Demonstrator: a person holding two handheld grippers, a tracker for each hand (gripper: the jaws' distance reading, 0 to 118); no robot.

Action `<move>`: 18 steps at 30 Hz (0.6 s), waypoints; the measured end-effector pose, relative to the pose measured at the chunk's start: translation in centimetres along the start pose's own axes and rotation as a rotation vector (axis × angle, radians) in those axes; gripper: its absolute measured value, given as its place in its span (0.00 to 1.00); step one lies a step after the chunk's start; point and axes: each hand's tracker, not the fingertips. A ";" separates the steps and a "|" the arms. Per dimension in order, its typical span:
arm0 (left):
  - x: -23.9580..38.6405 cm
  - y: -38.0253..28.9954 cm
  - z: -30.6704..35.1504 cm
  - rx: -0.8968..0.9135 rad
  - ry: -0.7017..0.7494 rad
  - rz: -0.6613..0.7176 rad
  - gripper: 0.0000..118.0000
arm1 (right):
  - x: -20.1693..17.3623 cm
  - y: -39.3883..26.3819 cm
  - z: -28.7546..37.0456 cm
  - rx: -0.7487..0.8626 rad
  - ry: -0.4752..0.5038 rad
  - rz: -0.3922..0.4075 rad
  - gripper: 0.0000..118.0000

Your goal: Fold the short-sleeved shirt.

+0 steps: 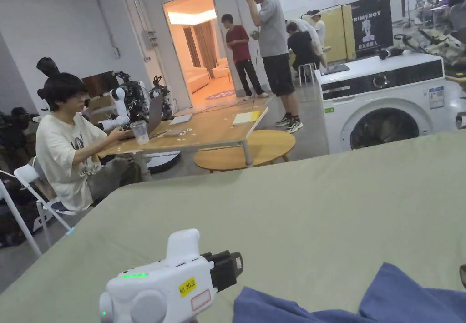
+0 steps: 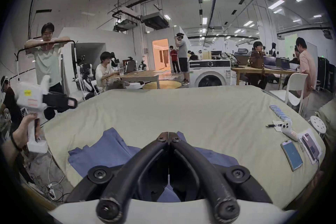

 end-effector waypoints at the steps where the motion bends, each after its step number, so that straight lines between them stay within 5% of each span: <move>1: -0.5 0.6 -1.7 -0.046 0.007 -0.002 0.49 | 0.4 -0.2 0.1 -0.007 0.000 -0.005 0.00; 11: -4.6 -0.3 -16.9 -0.457 0.116 0.029 0.49 | 5.7 -2.0 1.6 -0.083 -0.097 -0.103 0.00; 14: -5.1 -1.3 -19.6 -0.494 0.128 0.040 0.32 | 7.5 -2.6 2.2 -0.105 -0.155 -0.099 0.00; 18: -5.0 -3.1 -22.1 -0.607 0.185 0.041 0.21 | 9.3 -3.2 3.0 -0.154 -0.214 -0.124 0.00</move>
